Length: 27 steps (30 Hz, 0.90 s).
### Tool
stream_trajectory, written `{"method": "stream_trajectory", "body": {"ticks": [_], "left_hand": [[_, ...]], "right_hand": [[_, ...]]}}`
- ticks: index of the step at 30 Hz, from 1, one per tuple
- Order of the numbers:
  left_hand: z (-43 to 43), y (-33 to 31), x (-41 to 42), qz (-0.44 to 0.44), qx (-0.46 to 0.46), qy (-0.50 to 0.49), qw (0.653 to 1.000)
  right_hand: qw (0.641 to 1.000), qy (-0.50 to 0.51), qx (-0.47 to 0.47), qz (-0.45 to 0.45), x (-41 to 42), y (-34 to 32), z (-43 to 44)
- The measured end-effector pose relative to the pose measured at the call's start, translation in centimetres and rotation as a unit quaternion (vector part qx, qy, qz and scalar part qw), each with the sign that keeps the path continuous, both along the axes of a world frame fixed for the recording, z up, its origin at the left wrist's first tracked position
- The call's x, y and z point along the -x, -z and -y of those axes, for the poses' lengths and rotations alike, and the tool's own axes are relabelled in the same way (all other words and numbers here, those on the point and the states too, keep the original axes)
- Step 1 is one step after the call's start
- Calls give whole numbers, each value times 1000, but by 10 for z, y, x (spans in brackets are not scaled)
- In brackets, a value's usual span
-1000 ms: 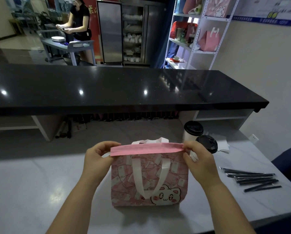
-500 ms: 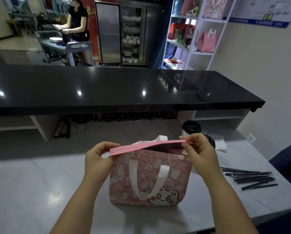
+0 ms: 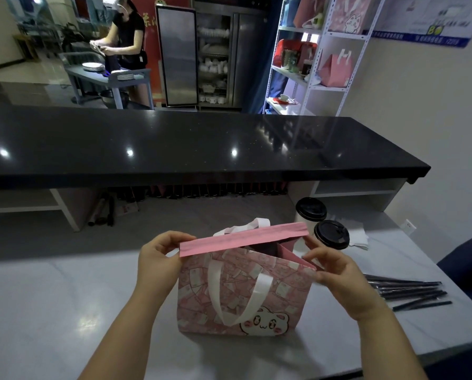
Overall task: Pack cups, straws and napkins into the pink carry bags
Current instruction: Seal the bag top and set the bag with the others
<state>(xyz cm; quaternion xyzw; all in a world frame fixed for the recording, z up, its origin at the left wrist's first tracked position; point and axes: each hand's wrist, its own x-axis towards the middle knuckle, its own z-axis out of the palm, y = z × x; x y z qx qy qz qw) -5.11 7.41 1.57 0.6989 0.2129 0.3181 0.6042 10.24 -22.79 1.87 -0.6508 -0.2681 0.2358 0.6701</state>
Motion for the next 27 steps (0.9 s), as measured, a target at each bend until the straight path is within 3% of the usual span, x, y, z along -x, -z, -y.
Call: {"method": "stream_trajectory", "body": {"ticks": [7,12,20,27], "left_hand": [[-7,-2,-3,-21,64,27,997],[-10,-6,-4,-20,89,32,995],[-16,-10,-5,-17,74,46,996],[-21,-8,-2,-1,58,69,996]], "right_hand": [[992,102,-68,-19,-2,16,-28],[977,199,-69,22,2,17,-51],[938,310,-23,156,7,26,-63],[911,293,4,289,5,32,-54]]}}
